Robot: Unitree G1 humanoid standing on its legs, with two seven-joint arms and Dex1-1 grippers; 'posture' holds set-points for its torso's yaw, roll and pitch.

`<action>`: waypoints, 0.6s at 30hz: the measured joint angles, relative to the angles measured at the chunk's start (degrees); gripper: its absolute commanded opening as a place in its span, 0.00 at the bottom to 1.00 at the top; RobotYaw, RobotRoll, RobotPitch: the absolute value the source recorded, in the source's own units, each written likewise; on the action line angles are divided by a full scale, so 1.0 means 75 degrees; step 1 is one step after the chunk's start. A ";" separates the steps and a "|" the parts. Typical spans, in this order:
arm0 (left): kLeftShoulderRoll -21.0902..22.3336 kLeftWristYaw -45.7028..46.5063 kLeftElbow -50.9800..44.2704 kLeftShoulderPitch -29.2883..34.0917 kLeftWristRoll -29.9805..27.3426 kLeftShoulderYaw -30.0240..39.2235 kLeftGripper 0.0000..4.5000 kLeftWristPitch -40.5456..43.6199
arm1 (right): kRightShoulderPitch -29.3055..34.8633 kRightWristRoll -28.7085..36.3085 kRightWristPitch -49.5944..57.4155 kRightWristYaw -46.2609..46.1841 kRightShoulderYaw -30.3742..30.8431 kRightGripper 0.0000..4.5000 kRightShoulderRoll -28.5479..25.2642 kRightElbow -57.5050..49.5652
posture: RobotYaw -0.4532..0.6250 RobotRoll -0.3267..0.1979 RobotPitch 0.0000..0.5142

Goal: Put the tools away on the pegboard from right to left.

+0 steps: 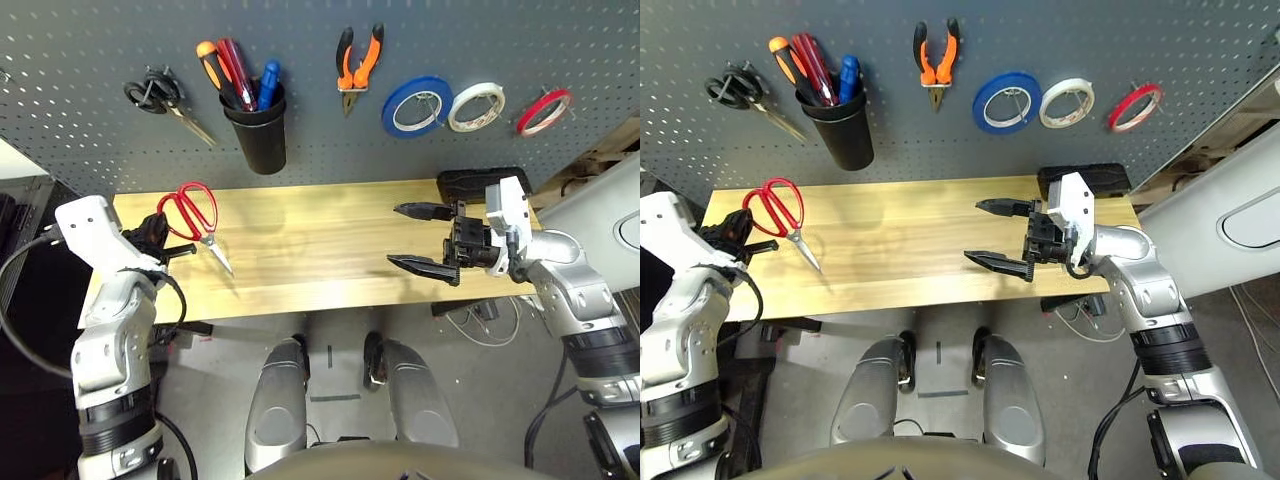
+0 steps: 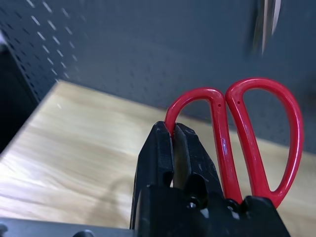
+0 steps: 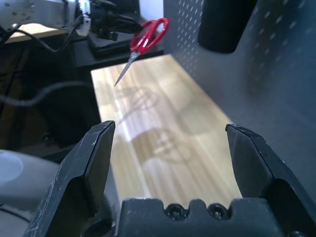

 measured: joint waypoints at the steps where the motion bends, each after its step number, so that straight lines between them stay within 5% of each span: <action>1: 0.0000 0.0001 -0.0017 -0.0005 -0.0001 0.0036 0.00 -0.0056 | -0.0025 0.0024 0.0000 0.0018 -0.0021 1.00 -0.0003 0.0015 | 0.50 0.62 0.18; 18: -0.0113 -0.0002 -0.0002 -0.0642 -0.0093 0.0181 0.00 -0.1621 | -0.0596 0.0752 0.0319 0.0654 -0.0641 1.00 -0.0340 0.0421 | 0.49 0.62 0.13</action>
